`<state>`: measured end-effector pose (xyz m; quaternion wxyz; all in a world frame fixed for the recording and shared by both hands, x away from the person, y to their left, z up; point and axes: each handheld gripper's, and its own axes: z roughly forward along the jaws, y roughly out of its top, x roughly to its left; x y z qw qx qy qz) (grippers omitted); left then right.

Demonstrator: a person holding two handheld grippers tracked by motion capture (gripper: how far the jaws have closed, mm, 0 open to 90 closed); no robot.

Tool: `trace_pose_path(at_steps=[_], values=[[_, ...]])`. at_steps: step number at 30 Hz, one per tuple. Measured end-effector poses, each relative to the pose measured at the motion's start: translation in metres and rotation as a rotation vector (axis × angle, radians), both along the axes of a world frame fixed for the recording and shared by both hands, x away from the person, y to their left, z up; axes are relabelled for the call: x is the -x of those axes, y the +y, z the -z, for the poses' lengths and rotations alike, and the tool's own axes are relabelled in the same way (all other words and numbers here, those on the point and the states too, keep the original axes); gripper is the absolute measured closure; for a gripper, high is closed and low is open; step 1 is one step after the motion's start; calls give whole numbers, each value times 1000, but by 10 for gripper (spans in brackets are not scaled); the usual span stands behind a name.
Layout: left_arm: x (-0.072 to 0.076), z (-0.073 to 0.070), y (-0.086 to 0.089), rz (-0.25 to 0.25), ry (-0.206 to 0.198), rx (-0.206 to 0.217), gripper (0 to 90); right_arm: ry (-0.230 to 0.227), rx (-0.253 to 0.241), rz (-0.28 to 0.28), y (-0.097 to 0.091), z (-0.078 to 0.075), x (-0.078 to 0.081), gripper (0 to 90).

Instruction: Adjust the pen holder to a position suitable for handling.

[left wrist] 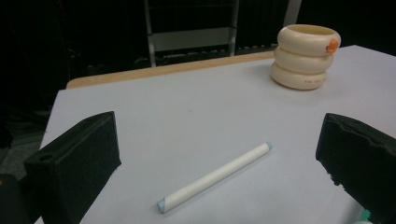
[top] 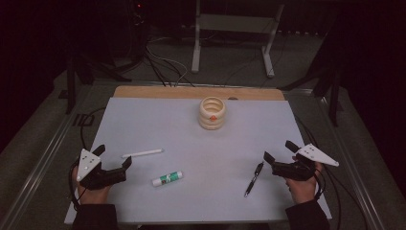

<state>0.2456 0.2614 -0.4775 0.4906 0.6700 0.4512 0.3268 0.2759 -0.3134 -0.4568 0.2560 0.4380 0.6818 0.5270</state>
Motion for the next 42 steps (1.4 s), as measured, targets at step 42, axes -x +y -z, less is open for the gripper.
trace_pose_path(at_steps=[42], values=[[-3, 3, 8, -76, 60, 43, 2, 105, 83, -96, 85, -83, -122, 0]])
